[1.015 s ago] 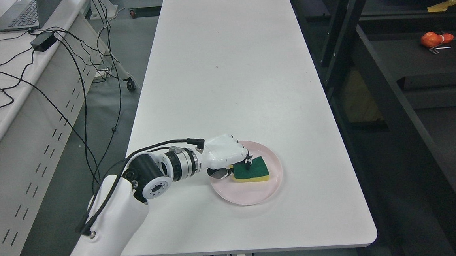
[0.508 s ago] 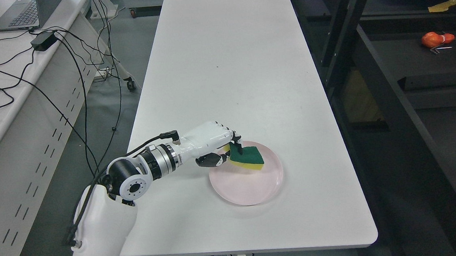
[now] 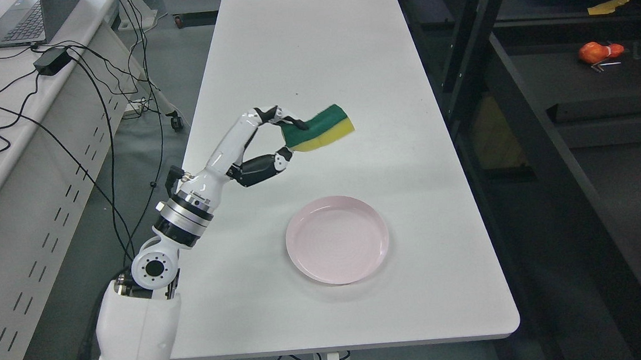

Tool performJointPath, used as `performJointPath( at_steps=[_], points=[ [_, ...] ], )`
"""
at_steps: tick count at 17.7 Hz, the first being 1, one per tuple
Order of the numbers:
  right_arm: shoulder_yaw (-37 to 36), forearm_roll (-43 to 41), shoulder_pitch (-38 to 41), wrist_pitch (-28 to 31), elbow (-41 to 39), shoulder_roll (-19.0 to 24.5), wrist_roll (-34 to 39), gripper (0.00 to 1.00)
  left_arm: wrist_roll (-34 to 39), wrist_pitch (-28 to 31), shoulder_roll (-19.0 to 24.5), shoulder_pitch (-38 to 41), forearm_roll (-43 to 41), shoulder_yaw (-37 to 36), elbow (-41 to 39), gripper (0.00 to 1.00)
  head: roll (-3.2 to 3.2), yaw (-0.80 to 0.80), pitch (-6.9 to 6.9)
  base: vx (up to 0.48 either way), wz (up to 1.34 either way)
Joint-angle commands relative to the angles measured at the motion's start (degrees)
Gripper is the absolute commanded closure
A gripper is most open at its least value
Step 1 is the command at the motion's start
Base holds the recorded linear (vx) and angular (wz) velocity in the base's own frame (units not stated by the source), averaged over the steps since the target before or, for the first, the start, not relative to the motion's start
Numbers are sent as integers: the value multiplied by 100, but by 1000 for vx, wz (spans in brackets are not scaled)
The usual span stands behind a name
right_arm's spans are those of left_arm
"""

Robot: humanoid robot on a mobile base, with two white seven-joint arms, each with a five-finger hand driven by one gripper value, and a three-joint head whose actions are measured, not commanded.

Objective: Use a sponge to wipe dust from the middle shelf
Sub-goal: 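Lift the sponge off the plate with the left hand, then turn toward the dark metal shelf holding the sponge in the left hand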

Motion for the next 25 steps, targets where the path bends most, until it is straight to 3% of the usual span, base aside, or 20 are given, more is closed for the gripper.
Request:
performJointPath(
  at_steps=[1,5,25],
  points=[
    [-1,0,2,4,-100,-100,-3,0,1126,51,-109,742,1355,476,-233,100,0,0,0,-71,-225],
    [-1,0,2,4,-100,-100,-3,0,1207,43,-109,1015,1900,476,-356,100,0,0,0,-103,-276],
    [-1,0,2,4,-100,-100,-3,0,803,-590,-109,2518,1866,-824,-1015,100,0,0,0,-172,-426]
  ],
)
